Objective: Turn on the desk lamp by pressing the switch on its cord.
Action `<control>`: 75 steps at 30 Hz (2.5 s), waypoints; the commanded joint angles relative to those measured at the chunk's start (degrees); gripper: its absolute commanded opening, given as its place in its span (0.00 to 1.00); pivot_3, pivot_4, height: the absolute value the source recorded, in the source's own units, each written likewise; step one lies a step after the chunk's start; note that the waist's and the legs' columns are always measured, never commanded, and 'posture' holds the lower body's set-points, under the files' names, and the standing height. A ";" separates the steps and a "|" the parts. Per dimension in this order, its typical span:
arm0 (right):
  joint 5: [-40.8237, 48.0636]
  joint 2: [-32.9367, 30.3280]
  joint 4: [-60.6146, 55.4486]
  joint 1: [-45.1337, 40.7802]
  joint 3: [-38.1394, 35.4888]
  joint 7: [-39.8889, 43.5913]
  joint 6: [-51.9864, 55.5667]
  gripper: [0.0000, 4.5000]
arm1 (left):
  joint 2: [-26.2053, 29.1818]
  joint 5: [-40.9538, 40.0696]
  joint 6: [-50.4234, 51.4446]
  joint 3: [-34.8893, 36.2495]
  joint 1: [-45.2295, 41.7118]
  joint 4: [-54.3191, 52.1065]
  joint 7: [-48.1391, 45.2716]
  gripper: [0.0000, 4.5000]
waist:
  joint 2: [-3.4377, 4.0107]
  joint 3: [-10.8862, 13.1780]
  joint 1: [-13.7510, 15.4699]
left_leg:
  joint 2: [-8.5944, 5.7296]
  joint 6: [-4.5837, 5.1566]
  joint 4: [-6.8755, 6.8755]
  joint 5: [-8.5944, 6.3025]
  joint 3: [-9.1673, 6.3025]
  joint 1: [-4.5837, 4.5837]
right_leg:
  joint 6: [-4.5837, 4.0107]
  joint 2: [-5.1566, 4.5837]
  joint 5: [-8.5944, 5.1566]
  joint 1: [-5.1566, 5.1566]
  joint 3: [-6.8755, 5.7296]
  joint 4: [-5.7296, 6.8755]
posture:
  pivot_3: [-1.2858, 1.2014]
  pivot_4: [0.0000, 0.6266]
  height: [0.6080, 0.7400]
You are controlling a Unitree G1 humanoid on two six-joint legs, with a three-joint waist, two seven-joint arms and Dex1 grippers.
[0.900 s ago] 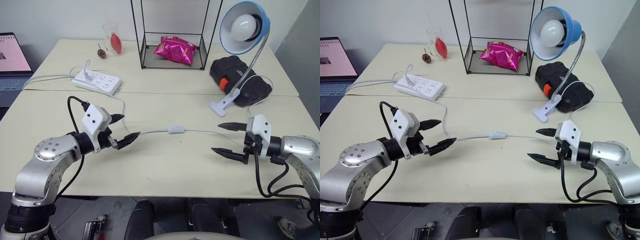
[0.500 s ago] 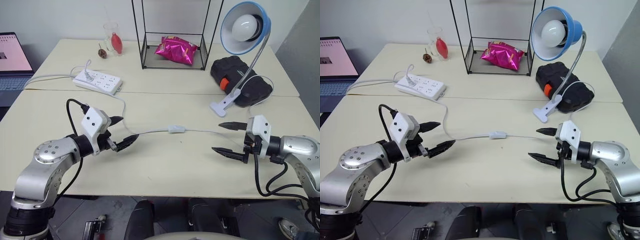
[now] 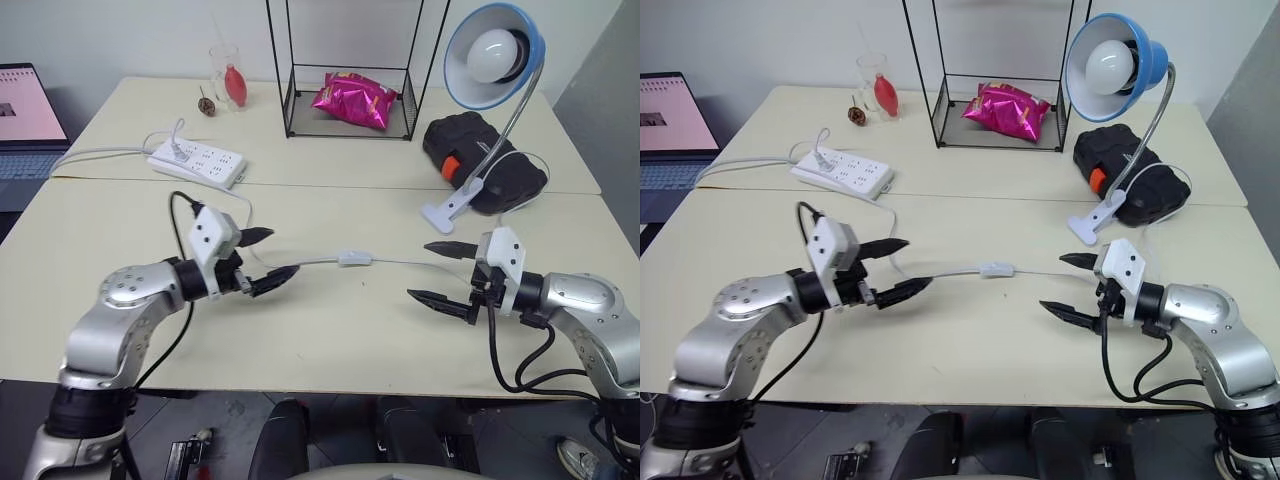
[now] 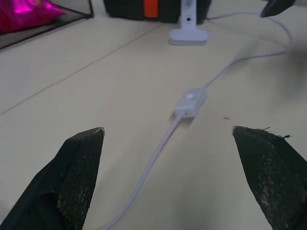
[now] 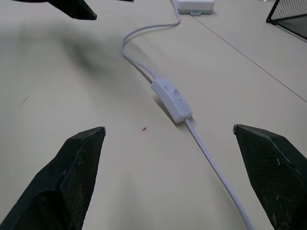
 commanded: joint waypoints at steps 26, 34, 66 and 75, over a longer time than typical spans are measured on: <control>13.33 0.16 -22.28 3.99 -6.43 -16.84 25.76 1.00 | -14.93 15.20 -13.45 -14.89 -29.99 49.18 -20.85 0.99 | -0.01 0.00 -0.09 | -0.04 0.01 0.01 0.00 -0.07 -0.09 | 0.05 0.08 -0.02 -0.03 -0.01 0.00 | 0.52 0.24 1.00; 14.63 -0.29 -22.76 3.93 -6.45 -17.73 26.18 1.00 | -17.09 17.62 -15.19 -15.28 -31.71 53.17 -22.04 0.99 | -0.02 -0.01 -0.13 | -0.04 0.01 0.00 0.00 -0.07 -0.10 | 0.07 0.08 -0.03 -0.03 0.00 -0.01 | 0.52 0.24 1.00; 33.42 23.40 -21.19 11.23 -8.00 -38.26 28.06 1.00 | -17.06 17.08 -20.35 -10.52 -20.74 29.35 -14.84 0.25 | -0.02 -0.02 -0.10 | 0.03 0.00 -0.02 0.00 -0.18 -0.09 | -0.01 0.08 0.01 -0.01 -0.01 0.05 | 0.52 0.24 1.00; 50.12 38.40 -5.80 4.46 -8.49 -60.07 25.94 1.00 | -17.65 13.74 -11.93 -9.45 -17.41 19.05 -9.13 0.25 | -0.03 -0.04 -0.24 | 0.03 0.03 0.03 0.02 -0.14 -0.02 | 0.12 0.12 0.02 0.00 0.04 0.06 | 0.52 0.24 1.00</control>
